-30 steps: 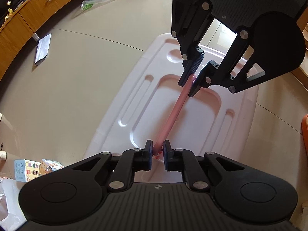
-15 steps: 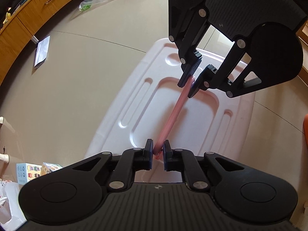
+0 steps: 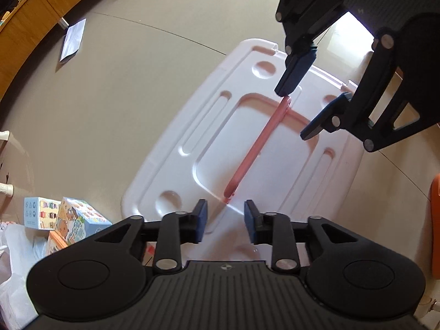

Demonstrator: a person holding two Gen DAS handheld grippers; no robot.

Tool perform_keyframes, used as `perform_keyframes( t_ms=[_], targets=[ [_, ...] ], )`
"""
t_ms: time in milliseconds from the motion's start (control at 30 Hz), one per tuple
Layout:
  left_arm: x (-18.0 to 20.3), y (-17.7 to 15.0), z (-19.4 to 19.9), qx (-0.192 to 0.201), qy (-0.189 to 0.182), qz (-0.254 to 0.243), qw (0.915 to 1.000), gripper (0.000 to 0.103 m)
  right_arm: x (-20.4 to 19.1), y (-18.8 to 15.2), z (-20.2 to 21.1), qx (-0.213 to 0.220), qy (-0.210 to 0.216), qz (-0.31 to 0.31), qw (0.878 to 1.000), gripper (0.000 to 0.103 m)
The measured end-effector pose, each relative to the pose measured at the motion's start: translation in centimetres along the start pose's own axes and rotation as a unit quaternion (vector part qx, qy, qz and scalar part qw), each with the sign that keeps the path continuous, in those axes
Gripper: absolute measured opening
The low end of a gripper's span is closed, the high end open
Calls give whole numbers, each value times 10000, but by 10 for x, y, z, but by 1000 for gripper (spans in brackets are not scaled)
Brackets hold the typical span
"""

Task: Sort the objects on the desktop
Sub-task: 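Open both grippers and release the lid handle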

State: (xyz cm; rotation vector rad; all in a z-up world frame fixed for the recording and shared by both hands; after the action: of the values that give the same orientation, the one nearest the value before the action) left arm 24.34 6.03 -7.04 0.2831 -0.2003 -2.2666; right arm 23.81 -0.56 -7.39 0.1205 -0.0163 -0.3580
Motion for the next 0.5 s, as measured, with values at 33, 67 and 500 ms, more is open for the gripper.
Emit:
perform_keyframes(
  t_ms=[33,67,500],
  targets=[
    [0,-1,5,3,62,40,10000,44,0,-1,7,31,23,-80,10000,33],
    [0,-2,10,-3,122,92,9999,52,0,-3,15,44,44,-179,9998,34],
    [32,-20,88,28,389,1684,9850,81,-25,-47,85,-499,-518,-1586,9847,58]
  ],
)
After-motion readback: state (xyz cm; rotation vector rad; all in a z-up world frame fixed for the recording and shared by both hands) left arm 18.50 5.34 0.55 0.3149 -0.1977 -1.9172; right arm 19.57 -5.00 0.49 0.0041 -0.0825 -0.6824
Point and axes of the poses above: each gripper's, at about its wrist camera, not at the fingertips, and z roughly against the way its jaws point, x to its right, y to its top, the point moved 2 cm from there along -z, roughly the way its jaws point, and after that the axes turned 2 degrees about -z, right-handed, at the moved point
